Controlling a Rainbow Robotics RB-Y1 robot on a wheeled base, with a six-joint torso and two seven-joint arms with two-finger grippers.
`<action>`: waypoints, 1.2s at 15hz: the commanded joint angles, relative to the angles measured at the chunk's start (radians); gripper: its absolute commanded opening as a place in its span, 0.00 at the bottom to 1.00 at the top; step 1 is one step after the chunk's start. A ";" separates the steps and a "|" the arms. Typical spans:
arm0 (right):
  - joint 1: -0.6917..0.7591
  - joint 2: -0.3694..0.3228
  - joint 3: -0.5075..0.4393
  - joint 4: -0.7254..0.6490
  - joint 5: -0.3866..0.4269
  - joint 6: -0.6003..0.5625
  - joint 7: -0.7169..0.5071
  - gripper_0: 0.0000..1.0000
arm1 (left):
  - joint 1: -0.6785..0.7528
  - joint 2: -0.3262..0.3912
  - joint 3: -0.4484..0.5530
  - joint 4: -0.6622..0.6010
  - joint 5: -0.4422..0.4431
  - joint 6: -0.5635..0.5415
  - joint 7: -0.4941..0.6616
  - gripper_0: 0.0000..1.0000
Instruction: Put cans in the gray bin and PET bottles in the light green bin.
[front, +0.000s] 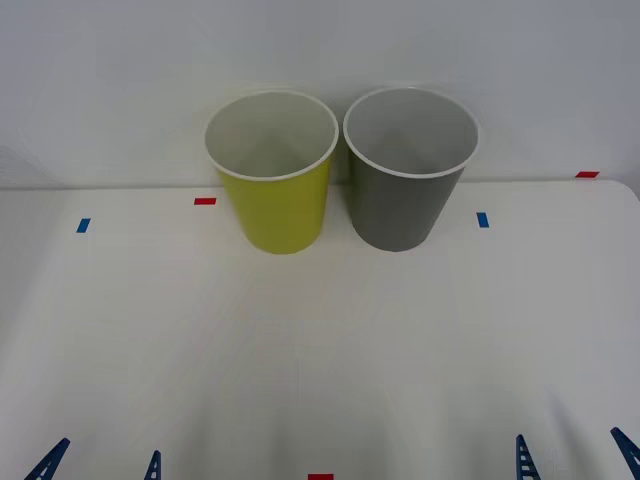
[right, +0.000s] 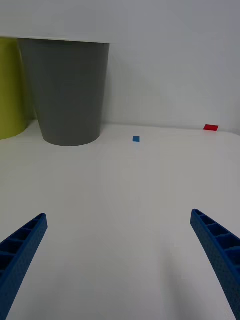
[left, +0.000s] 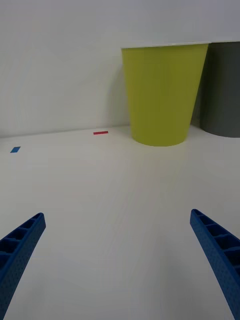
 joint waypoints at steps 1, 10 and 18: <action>0.000 0.000 0.000 0.000 0.000 0.000 0.000 1.00 | 0.000 0.000 0.000 0.000 0.000 0.000 0.000 1.00; 0.000 0.000 0.000 0.000 0.000 0.000 0.000 1.00 | 0.000 0.000 0.000 0.000 0.000 0.000 0.000 1.00; 0.000 0.000 0.000 0.000 0.000 0.000 0.000 1.00 | 0.000 0.000 0.000 0.000 0.000 0.000 0.000 1.00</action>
